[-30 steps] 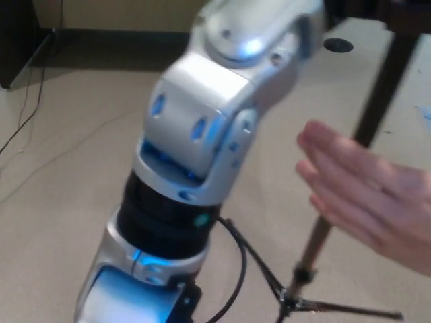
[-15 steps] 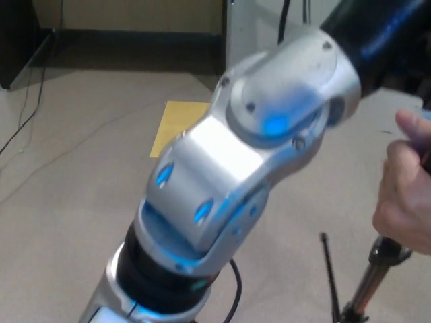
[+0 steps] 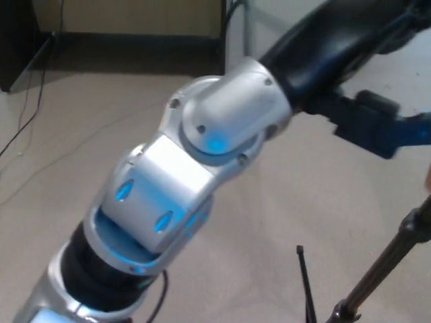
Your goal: There is a tripod standing in front of the robot and the robot extends its left arm to grab it. It lifts the tripod and passes it to a person.
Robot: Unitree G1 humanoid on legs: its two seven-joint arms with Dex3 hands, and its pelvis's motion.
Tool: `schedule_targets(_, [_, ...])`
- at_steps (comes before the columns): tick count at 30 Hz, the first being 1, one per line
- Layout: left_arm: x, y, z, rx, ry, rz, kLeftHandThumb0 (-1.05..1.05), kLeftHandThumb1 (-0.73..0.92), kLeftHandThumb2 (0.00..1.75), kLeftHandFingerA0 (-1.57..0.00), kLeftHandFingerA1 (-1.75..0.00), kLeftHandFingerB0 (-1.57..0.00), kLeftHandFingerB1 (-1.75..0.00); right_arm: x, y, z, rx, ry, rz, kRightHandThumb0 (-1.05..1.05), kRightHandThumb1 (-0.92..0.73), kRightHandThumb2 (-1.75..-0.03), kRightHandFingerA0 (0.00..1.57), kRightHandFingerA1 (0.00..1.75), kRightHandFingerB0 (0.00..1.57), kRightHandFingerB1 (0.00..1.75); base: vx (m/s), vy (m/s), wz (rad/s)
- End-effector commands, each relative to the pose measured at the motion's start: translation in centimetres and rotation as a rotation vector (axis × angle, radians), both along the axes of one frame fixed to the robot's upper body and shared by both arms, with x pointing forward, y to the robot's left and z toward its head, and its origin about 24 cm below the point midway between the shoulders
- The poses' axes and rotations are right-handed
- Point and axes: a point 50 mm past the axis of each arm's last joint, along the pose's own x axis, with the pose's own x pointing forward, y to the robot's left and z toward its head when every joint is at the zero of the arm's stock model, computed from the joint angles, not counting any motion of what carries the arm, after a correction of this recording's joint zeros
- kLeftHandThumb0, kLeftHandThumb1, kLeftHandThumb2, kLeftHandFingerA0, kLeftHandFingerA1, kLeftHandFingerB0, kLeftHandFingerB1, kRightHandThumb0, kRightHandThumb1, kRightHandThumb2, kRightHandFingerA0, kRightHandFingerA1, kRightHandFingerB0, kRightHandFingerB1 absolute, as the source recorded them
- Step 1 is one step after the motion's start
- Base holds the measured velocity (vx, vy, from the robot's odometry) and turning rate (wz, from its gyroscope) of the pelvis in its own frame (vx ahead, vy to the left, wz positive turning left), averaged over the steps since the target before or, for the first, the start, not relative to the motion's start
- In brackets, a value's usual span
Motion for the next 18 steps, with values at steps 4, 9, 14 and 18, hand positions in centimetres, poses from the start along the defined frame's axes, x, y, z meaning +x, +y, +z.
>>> schedule_targets(4, [2.5,5.1,-1.2,0.014,0.009,0.152,-0.81,0.44,0.80,0.00,0.00,0.00,0.00,0.4,-0.2,0.3,-0.013,-0.002,-0.001,-0.40,-0.72,-0.61,0.63,0.42,0.48,0.37,0.00,0.000,0.00])
schedule_targets(9, [3.4,10.9,-6.2,-0.068,0.151,0.222,-0.75,0.48,0.54,0.00,0.00,0.00,0.00,-0.3,-0.5,-0.1,-0.009,0.016,-0.018,-0.40,-0.71,-0.61,0.62,0.41,0.48,0.37,0.00,0.000,0.00])
schedule_targets(14, [2.2,16.2,-14.5,-0.083,0.382,0.413,-0.77,0.46,0.55,0.00,-0.16,0.00,0.00,-1.0,-1.3,0.0,-0.011,0.017,-0.039,-0.40,-0.70,-0.61,0.63,0.41,0.47,0.36,0.00,0.000,0.00])
schedule_targets(18, [-0.4,21.4,-22.6,-0.061,0.584,0.657,-0.60,0.37,0.76,0.00,-0.22,0.00,-0.09,-1.9,-1.8,-0.3,-0.012,0.020,-0.056,-0.39,-0.70,-0.61,0.65,0.42,0.48,0.36,0.00,0.000,0.00])
